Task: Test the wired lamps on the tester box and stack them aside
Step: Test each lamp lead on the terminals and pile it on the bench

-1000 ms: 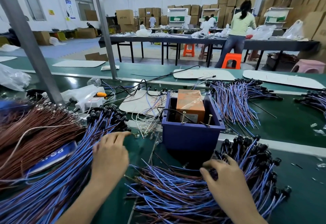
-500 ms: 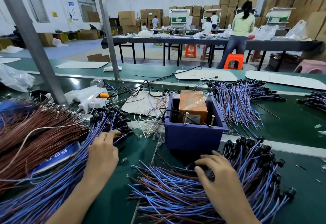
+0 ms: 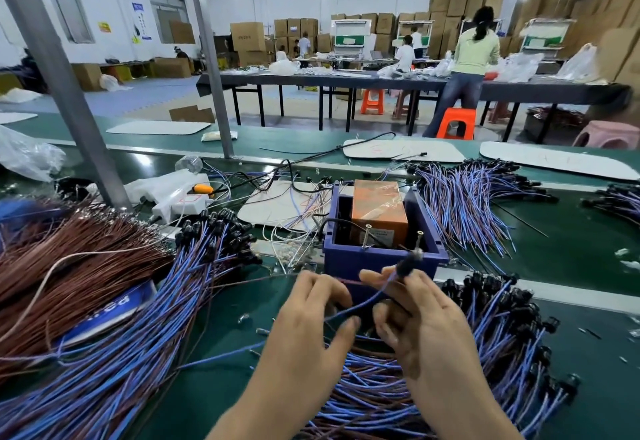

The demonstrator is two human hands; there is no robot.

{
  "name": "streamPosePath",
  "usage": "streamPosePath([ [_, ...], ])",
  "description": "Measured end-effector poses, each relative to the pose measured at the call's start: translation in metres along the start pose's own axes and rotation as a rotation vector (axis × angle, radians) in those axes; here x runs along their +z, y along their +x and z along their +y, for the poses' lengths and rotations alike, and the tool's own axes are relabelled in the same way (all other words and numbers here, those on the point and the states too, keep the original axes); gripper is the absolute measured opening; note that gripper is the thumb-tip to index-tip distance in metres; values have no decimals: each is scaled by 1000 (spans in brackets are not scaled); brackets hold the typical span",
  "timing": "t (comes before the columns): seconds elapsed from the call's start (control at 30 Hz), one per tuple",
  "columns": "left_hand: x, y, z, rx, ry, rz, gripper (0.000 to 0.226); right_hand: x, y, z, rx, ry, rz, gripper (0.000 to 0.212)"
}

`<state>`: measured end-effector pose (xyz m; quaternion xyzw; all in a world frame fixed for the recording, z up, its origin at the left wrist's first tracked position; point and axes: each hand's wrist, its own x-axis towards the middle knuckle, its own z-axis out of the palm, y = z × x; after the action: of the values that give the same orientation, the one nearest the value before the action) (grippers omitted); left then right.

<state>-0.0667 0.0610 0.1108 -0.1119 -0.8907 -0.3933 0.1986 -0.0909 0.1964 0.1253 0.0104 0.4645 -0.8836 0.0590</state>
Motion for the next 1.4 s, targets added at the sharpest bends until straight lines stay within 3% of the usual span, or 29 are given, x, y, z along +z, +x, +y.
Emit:
streamPosePath([
  [0.1,13,-6,-5,-75,-112,-57,33,-10,-2,-4,31,38,-16,22],
  [0.23,24,-7,-9,-85,-64,-50,43,-14,-5,-1,77,59,-38,32],
  [0.33,27,-5,-12,-58,127,5,27,-16,-7,-5,108,109,-42,31],
  [0.4,24,-2,-12,-73,138,-56,13,-17,-6,-13,107,145,-31,26],
  [0.53,14,0,-17,-155,-217,-318,25,-33,9,-31,35,187,149,26],
  [0.67,-11,-4,-37,-149,-165,-335,20,-65,21,-48,-127,177,274,23],
  [0.83,-49,-5,-57,-179,-46,-388,17,-100,30,-53,-214,-81,417,30],
  [0.93,-52,-2,-53,-145,-89,-340,16,-99,30,-44,-196,-526,531,63],
  [1.0,-45,3,-45,-108,-94,-364,15,-77,20,-36,-337,-786,465,65],
  [1.1,-31,15,-29,-31,-78,-412,13,-35,3,-12,-552,-1094,15,50],
  [1.17,-24,22,-21,12,-100,-419,15,-17,-4,10,-592,-1170,-169,46],
  [1.27,-23,27,-18,-53,-165,-413,15,-12,-6,30,-659,-1150,-134,34],
  [1.4,-25,27,-19,-301,-460,-232,9,-21,-6,33,-627,-1050,1,25],
])
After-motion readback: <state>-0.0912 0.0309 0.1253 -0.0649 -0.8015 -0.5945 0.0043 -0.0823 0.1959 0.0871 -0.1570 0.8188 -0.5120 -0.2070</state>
